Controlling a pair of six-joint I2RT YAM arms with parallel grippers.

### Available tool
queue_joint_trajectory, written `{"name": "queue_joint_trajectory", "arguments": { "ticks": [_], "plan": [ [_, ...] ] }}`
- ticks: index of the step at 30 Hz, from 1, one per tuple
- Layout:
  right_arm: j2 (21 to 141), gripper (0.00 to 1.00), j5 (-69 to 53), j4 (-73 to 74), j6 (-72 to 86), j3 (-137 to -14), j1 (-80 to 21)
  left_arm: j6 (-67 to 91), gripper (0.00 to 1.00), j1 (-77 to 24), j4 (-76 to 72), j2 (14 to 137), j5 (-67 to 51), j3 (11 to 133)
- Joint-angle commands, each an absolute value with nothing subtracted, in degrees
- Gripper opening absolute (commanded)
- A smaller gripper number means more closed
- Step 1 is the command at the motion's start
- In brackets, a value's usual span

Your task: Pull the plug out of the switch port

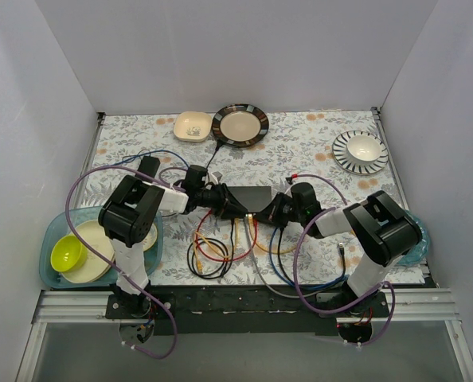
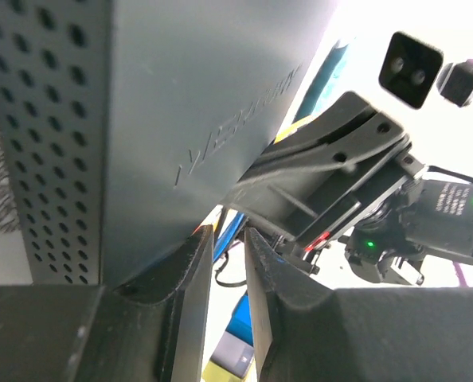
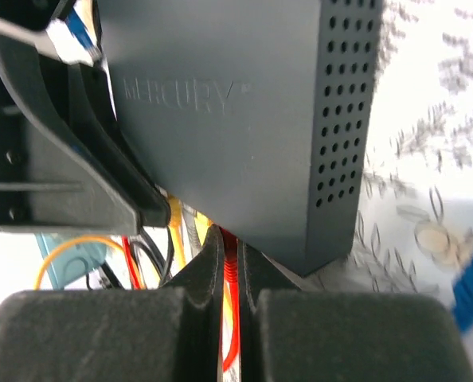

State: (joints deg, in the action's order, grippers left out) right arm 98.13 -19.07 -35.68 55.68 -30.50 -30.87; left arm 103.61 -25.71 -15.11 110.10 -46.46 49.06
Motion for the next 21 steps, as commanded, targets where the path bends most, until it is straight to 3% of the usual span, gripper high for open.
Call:
{"name": "queue_joint_trajectory", "arguments": {
  "ticks": [1,7,17,18,19,20,21],
  "plan": [
    [96.68,0.01,-18.81,-22.50,50.10,-26.90,-31.20,103.71,0.23,-25.93,-13.71,111.45,-43.42,50.27],
    [94.40,0.01,-17.68,-18.29,48.08,-27.25,-31.20,103.54,0.23,-25.93,-13.01,111.36,-43.07,51.06],
    [69.54,0.01,2.45,4.03,40.27,-25.84,-27.16,101.96,0.26,-24.35,-9.76,108.02,-41.49,53.70],
    [68.39,0.04,2.37,4.39,39.30,-26.27,-27.16,101.78,0.27,-23.91,-9.58,107.58,-41.31,53.88],
    [66.64,0.15,1.68,4.57,38.59,-26.80,-27.16,101.43,0.28,-23.73,-9.41,107.06,-41.22,54.05],
    [65.93,0.35,0.80,4.22,37.37,-28.11,-27.33,101.16,0.30,-23.56,-8.97,106.70,-41.13,54.31],
    [65.22,0.41,0.36,2.57,37.44,-28.73,-27.60,100.99,0.31,-23.29,-8.79,106.44,-40.87,54.66]
  ]
}}
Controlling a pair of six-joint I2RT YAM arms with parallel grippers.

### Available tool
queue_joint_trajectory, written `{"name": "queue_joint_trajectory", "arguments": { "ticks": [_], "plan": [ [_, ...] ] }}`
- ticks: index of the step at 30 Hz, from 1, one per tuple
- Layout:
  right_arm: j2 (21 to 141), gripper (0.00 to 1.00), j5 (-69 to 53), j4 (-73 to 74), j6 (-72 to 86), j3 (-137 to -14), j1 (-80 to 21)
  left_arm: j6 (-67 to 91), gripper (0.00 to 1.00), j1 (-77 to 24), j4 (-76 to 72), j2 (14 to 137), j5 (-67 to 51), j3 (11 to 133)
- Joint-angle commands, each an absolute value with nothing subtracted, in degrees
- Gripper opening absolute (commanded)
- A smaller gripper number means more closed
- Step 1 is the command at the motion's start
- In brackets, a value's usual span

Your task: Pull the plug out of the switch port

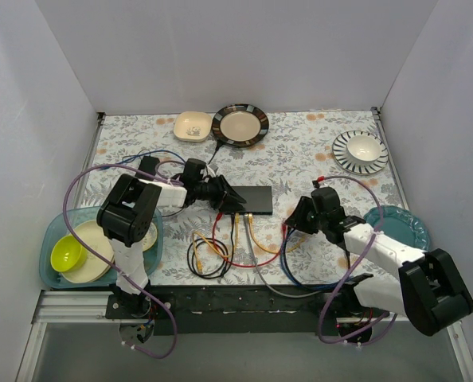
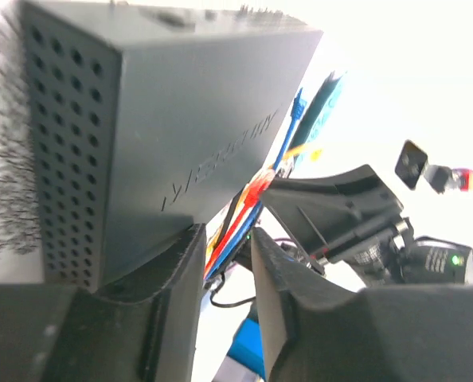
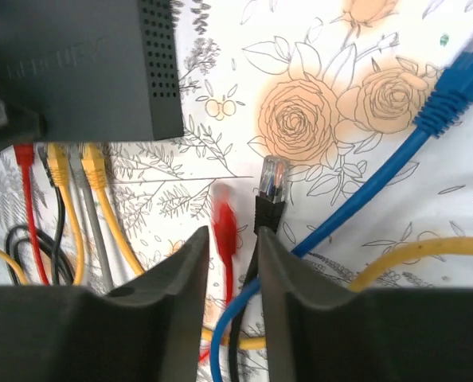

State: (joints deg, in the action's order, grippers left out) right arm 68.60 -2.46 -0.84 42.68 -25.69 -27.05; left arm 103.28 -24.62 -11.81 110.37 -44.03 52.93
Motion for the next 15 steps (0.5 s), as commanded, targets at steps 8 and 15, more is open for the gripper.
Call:
{"name": "queue_joint_trajectory", "arguments": {
  "ticks": [8,15],
  "plan": [
    [74.07,0.53,-7.29,-7.82,39.11,-36.29,-34.53,99.58,0.34,-23.03,-6.77,106.87,-40.87,56.87],
    [87.70,0.50,-13.88,-15.72,43.59,-39.37,-37.00,99.41,0.34,-23.03,-6.68,108.54,-41.40,56.25]
  ]
}}
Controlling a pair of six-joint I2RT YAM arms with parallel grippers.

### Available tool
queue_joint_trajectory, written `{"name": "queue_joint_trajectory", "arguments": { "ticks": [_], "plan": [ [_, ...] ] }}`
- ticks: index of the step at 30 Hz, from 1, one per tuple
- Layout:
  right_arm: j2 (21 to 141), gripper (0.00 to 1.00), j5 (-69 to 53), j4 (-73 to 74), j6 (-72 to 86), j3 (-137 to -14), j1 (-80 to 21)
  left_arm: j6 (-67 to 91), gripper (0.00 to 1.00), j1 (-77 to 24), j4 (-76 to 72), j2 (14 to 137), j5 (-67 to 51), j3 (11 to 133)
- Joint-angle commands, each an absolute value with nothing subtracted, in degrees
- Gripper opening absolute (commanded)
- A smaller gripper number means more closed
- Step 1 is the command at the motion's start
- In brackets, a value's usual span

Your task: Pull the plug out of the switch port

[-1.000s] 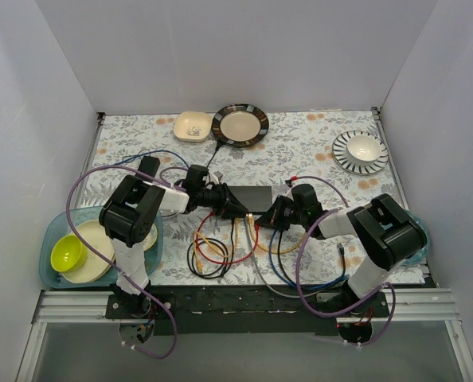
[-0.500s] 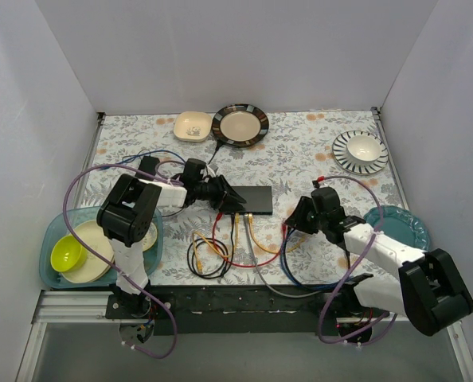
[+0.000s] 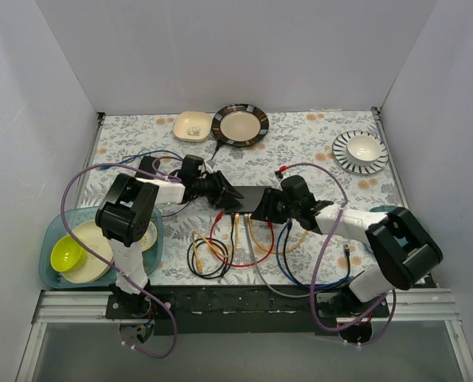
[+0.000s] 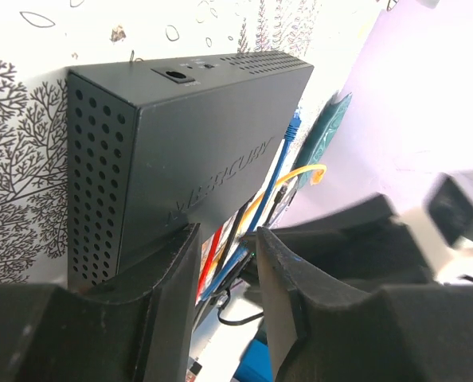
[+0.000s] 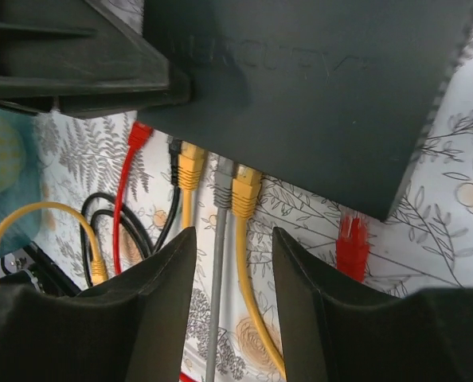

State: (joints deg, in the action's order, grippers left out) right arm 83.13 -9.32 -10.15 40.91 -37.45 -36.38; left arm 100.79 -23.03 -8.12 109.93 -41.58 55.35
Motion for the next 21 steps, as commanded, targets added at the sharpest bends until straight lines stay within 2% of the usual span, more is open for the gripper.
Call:
{"name": "queue_joint_trajectory", "arguments": {
  "ticks": [1,13,21],
  "plan": [
    [89.28,0.49,-14.58,-16.69,44.72,-38.94,-37.35,99.40,0.34,-23.03,-6.59,108.72,-41.48,56.34],
    [97.38,0.45,-10.46,-23.63,54.66,-37.80,-36.39,98.53,0.34,-23.03,-6.42,109.25,-41.93,55.11],
    [98.26,0.43,-9.84,-31.10,60.90,-33.50,-34.81,98.26,0.34,-22.68,-6.06,109.16,-42.10,55.02]
  ]
}}
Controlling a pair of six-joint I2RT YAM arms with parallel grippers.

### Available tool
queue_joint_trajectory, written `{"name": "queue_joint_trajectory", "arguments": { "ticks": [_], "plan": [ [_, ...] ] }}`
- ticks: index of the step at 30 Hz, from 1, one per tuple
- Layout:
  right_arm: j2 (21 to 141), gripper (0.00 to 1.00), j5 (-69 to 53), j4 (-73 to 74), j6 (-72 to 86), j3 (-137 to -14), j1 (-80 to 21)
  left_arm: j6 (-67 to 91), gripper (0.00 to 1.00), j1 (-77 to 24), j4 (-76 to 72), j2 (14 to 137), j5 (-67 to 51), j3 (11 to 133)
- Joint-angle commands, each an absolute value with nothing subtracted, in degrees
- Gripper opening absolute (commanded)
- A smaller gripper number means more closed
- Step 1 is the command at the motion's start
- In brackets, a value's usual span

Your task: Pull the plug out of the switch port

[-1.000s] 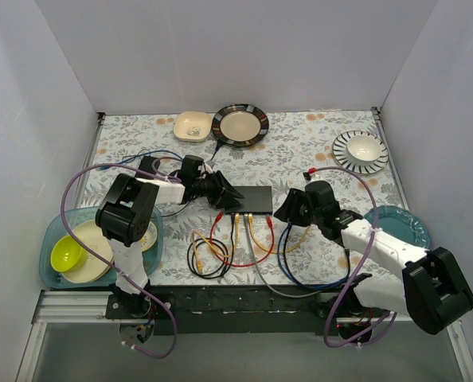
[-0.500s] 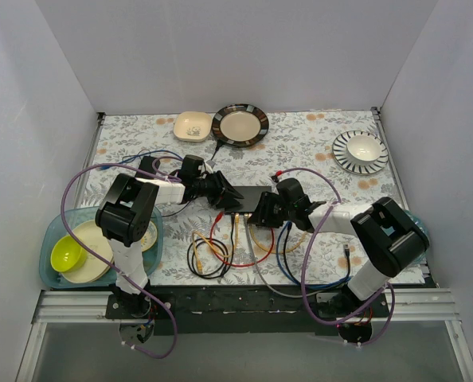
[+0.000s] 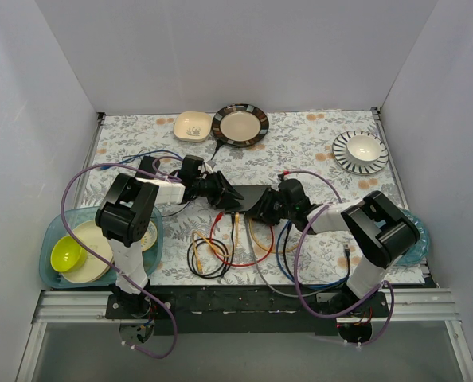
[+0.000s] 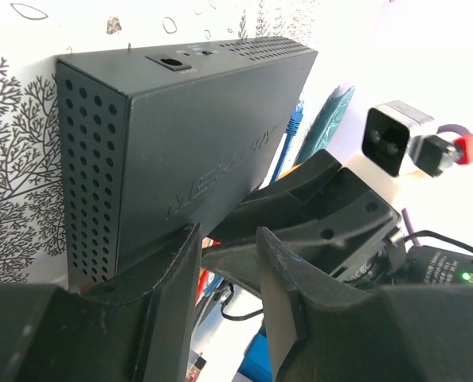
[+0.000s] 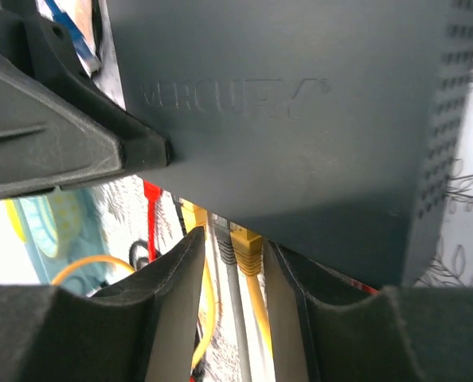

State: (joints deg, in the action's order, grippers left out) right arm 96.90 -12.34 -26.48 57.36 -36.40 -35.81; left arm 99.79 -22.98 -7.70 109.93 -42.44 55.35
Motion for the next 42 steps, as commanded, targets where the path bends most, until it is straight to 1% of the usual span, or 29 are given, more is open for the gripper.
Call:
{"name": "queue_joint_trajectory", "arguments": {
  "ticks": [1,3,10,21,24,25,27,28,30,31,32,37,42],
  "plan": [
    [98.52,0.43,-9.93,-32.59,62.82,-32.62,-34.37,98.26,0.34,-22.68,-6.33,109.16,-42.19,54.93],
    [98.88,0.41,-10.28,-37.25,64.77,-31.12,-34.02,98.61,0.34,-22.68,-6.85,108.99,-42.28,54.41],
    [100.46,0.36,-10.28,-43.05,69.08,-28.22,-33.31,98.44,0.34,-22.68,-6.86,108.90,-42.19,53.61],
    [105.37,0.34,-10.81,-51.58,77.85,-27.25,-32.87,97.38,0.34,-22.68,-6.42,107.40,-41.22,51.51],
    [106.95,0.30,-10.81,-55.54,81.11,-25.67,-32.78,97.29,0.34,-22.68,-6.50,107.14,-41.22,50.98],
    [107.31,0.25,-10.90,-57.72,81.82,-25.32,-32.78,97.29,0.33,-22.76,-6.59,107.05,-41.22,50.63],
    [108.36,0.20,-11.33,-59.32,82.53,-24.53,-32.78,97.38,0.33,-22.68,-6.77,106.96,-41.57,50.36],
    [108.54,0.15,-11.51,-59.85,82.53,-24.35,-32.78,97.47,0.32,-22.68,-7.20,106.88,-41.66,50.01],
    [108.72,0.10,-12.04,-59.94,81.83,-24.17,-32.78,97.91,0.32,-22.76,-8.60,106.79,-42.88,49.49],
    [108.63,0.04,-12.48,-59.59,80.26,-24.34,-32.78,98.08,0.31,-22.68,-9.40,106.87,-43.41,49.31],
    [108.55,0.02,-12.92,-58.63,78.94,-24.69,-32.78,98.43,0.30,-22.68,-10.19,107.05,-45.33,48.87],
    [106.53,0.01,-16.52,-46.27,68.31,-28.73,-32.78,99.32,0.29,-23.99,-13.36,108.72,-48.78,49.30],
    [105.82,0.01,-19.15,-39.65,61.71,-30.41,-32.78,100.90,0.28,-24.70,-14.32,111.09,-48.78,50.01]
  ]
}}
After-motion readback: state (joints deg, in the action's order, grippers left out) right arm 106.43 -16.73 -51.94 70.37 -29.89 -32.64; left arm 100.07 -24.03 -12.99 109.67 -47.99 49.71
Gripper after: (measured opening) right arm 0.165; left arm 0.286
